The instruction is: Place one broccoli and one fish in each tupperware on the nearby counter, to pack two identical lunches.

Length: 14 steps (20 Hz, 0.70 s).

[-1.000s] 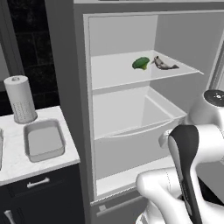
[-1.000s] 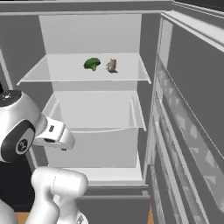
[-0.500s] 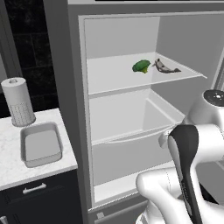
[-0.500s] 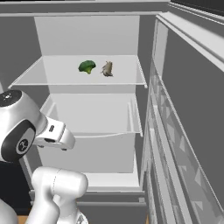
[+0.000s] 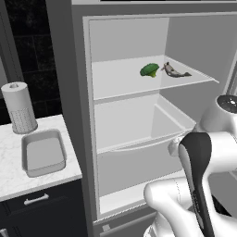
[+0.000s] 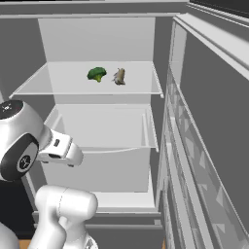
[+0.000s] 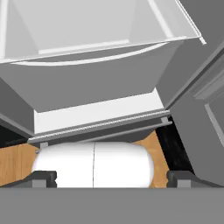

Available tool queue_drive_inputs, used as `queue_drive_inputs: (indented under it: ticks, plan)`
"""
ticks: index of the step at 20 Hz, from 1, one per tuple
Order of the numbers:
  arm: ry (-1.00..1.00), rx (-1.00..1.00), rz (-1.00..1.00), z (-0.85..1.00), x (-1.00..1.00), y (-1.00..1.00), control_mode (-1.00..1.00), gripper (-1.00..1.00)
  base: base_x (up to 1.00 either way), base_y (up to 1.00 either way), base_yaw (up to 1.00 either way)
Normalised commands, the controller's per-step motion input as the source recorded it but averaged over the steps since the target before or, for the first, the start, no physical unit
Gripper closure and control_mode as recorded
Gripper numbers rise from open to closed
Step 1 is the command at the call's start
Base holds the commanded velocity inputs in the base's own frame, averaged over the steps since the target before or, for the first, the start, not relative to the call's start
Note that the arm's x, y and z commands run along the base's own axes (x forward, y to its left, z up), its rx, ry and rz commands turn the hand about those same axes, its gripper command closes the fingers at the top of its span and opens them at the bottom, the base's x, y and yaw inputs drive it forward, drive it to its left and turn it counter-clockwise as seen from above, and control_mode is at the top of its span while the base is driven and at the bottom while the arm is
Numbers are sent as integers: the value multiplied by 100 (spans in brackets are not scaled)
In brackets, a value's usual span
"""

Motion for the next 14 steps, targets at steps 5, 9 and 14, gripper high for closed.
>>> queue_drive_inputs:
  ticks: [5, 9, 14]
  plan:
    - [-39, 5, 6, 51, 14, 0, -100, -100, 0, 0, 0]
    - [-24, -2, 0, 94, 1, 2, -100, -100, 0, 0, 0]
    - [-38, 0, 0, 96, 54, -35, -100, -100, 0, 0, 0]
